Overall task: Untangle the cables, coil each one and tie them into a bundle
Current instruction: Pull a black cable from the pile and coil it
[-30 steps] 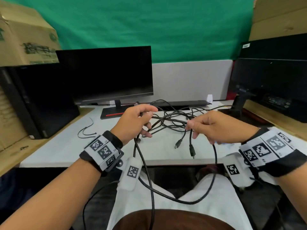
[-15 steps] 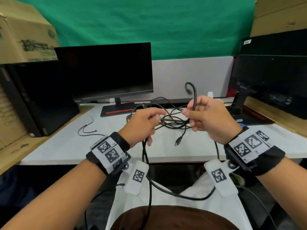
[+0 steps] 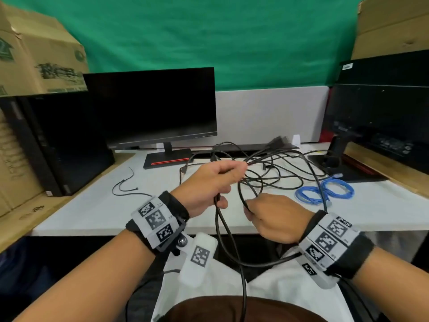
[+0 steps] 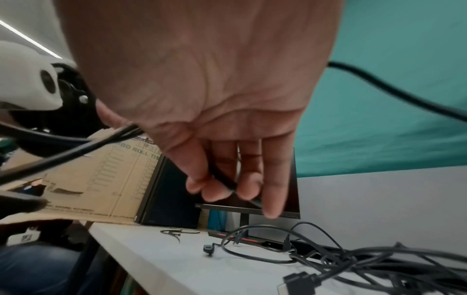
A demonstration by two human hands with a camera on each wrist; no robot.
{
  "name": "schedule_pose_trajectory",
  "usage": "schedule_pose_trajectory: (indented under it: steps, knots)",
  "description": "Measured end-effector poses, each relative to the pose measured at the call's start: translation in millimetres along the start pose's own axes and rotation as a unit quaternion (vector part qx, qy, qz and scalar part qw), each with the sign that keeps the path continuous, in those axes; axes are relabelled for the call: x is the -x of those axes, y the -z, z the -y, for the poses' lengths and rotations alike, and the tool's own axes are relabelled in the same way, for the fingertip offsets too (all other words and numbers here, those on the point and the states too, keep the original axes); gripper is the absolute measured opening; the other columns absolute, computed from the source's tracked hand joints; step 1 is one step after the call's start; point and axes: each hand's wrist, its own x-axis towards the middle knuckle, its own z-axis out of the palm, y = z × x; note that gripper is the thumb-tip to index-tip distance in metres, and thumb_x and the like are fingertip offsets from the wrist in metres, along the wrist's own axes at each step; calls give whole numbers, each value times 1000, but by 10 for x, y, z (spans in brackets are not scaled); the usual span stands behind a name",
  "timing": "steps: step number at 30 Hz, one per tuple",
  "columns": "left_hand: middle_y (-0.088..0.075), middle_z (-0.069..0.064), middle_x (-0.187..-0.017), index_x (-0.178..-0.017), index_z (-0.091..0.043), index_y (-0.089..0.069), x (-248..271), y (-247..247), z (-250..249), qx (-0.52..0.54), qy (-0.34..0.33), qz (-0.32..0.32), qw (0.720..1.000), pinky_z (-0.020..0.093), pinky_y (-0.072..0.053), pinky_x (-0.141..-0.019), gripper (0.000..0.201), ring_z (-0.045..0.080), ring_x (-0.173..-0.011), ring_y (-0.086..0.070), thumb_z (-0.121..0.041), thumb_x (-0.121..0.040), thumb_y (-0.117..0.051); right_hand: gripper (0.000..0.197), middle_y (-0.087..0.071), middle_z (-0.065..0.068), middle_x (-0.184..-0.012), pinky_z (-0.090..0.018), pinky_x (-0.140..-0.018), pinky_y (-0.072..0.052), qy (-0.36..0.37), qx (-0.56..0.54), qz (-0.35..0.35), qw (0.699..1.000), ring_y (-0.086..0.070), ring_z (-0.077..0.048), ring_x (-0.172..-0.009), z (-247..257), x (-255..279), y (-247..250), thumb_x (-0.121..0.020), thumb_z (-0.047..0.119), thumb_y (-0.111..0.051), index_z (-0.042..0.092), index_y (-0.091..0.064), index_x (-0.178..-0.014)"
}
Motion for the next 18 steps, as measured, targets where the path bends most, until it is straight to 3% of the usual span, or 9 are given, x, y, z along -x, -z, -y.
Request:
schedule_pose_trajectory:
  steps: [3,5,8,10,12,14,16,18]
  knots:
    - [-42,0,-77,-104,-22,-73,-14,-94,-12,-90,-20,-27,995,24,-32,-44,31,11,-63,-39,-41,-80,-79,15,-63,-6,-102,-41,-74,-47,4,79,52,995,-52,-28,-101,56,15,-53,-96,22,-40,14,-53,-93]
    - [-39,5,-75,-98,-20,-72,-47,-129,2,-124,-32,-60,990,23,-30,-44,14,15,-61,-35,-30,-89,-74,17,-62,-9,-106,-37,-71,-44,-10,100,99,990,-50,-28,-106,62,23,-62,-94,17,-42,11,-56,-100]
    - [-42,-15,-53,-93,-17,-68,-75,-134,-1,-206,-79,-90,971,17,-30,-38,9,5,-43,-33,-19,-98,-61,26,-53,-13,-121,-40,-85,-47,-21,48,145,988,-50,-31,-115,124,47,81,-97,17,-41,7,-51,-119]
    - [-43,-20,-46,-92,-14,-65,-76,-79,-25,-250,-110,-100,957,10,-28,-38,11,1,-38,-36,-15,-100,-57,34,-54,-9,-129,-42,-97,-45,-2,-10,134,991,-52,-27,-120,157,105,315,-100,25,-43,9,-51,-129]
    - [-44,-21,-45,-90,-15,-64,-52,-5,-65,-279,-129,-105,946,10,-30,-39,12,0,-36,-38,-14,-100,-57,31,-67,3,-120,-32,-95,-47,13,-76,70,995,-61,-12,-110,166,191,622,-100,30,-48,15,-63,-123]
    - [-45,-21,-46,-91,-16,-65,-17,72,-123,-292,-136,-100,941,13,-32,-39,11,0,-35,-37,-13,-99,-58,19,-75,11,-88,-16,-75,-50,25,-193,-42,980,-66,0,-80,169,305,904,-96,23,-56,22,-74,-103]
    - [-46,-21,-48,-90,-20,-66,24,136,-186,-295,-142,-86,941,13,-32,-39,15,1,-36,-36,-11,-99,-58,14,-70,9,-69,-11,-58,-46,27,-280,-223,933,-61,0,-60,140,391,1062,-93,15,-62,21,-75,-92]
    - [-50,-25,-57,-89,-28,-67,51,173,-232,-318,-156,-82,932,8,-31,-41,24,-1,-41,-42,-8,-98,-58,11,-65,7,-69,-16,-63,-43,32,-246,-393,885,-56,-6,-63,59,419,1091,-91,7,-66,14,-74,-91]
